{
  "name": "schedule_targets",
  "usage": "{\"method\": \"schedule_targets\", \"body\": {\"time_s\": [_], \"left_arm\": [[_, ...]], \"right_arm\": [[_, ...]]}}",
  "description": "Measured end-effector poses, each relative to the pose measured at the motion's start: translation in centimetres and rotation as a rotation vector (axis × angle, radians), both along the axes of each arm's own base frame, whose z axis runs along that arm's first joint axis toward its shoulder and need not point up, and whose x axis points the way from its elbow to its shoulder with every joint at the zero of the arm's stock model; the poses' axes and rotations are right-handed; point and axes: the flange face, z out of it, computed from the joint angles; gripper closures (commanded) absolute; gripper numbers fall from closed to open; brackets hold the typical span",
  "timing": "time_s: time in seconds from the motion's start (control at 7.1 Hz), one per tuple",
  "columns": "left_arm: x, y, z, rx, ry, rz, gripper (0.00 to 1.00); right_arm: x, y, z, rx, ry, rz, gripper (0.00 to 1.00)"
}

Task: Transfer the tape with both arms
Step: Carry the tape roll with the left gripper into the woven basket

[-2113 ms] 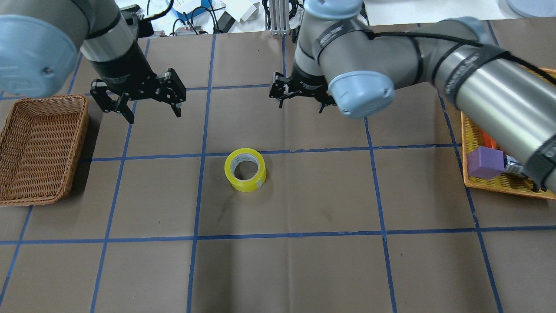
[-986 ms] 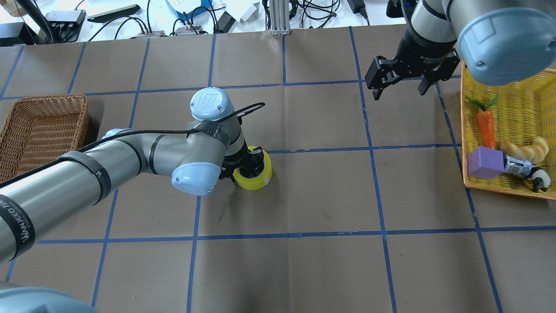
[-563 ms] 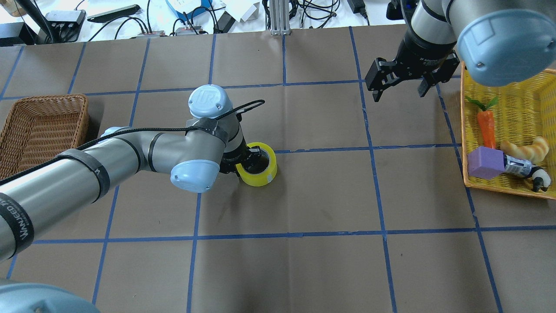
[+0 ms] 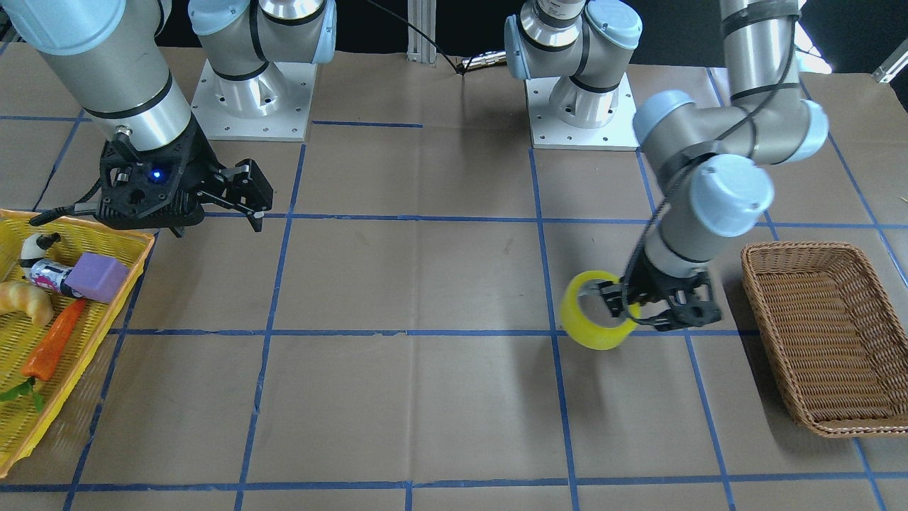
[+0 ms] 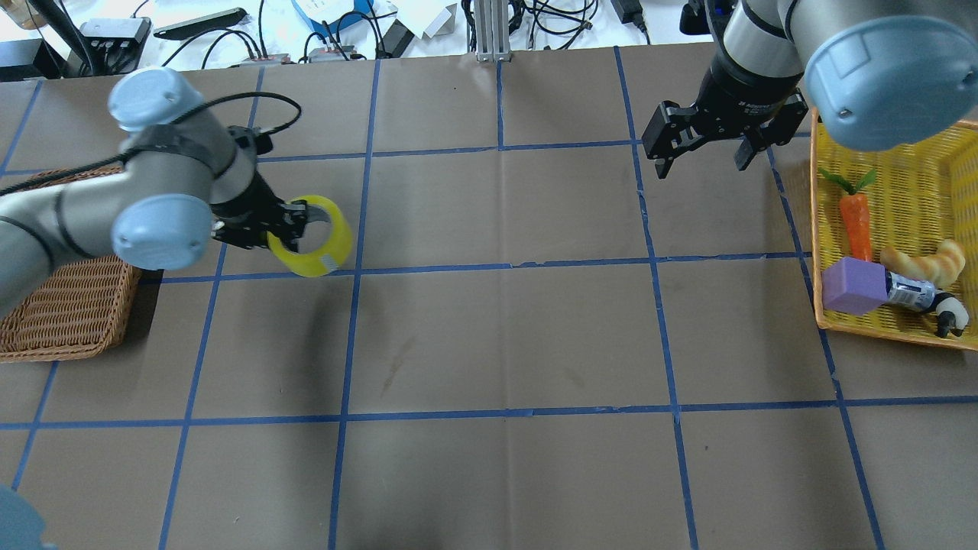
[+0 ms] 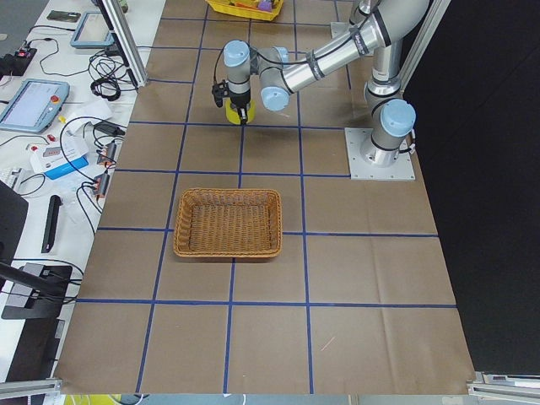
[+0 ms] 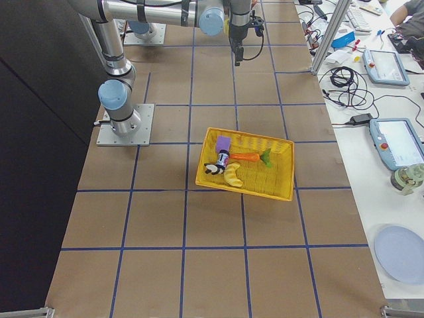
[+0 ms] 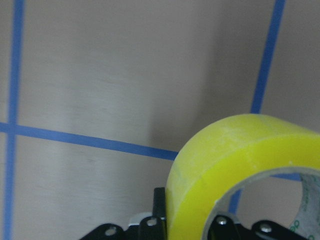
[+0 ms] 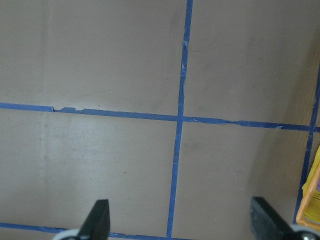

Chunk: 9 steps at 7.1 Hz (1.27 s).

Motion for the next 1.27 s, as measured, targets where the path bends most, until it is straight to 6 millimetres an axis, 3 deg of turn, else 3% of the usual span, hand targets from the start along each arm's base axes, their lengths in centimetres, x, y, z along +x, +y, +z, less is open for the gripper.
{"method": "schedule_targets", "body": {"time_s": [0.28,0.42,0.56,0.7,0.85,0.99,1.27], "left_arm": [[14.3,-1.8,3.1,-0.002,-0.017,-0.141,0.99],[21.2,-2.6,2.9,0.003,-0.036,-0.205,0.97],[27.2,-3.0,1.2,0.017,-0.035,-0.245,0.88],[31.6,-3.4,-1.8,0.027,-0.028,-0.267,0.74],[33.9,-3.8,-4.4,0.023,-0.032,-0.274,0.19],[34.9,-4.0,-5.6,0.017,-0.040,-0.277,0.00],[35.1,-3.9,-5.0,0.012,-0.048,-0.277,0.00]], "right_arm": [[0.0,0.0,0.0,0.001,0.000,0.001,0.00],[0.0,0.0,0.0,0.002,0.000,0.001,0.00],[0.0,0.0,0.0,0.004,0.001,0.000,0.00],[0.0,0.1,-0.1,0.006,0.001,0.000,0.00],[0.0,0.1,-0.1,0.008,0.002,0.000,0.00],[0.0,0.1,-0.1,0.009,0.003,0.001,0.00],[0.0,0.1,-0.1,0.010,0.004,0.002,0.00]]}}
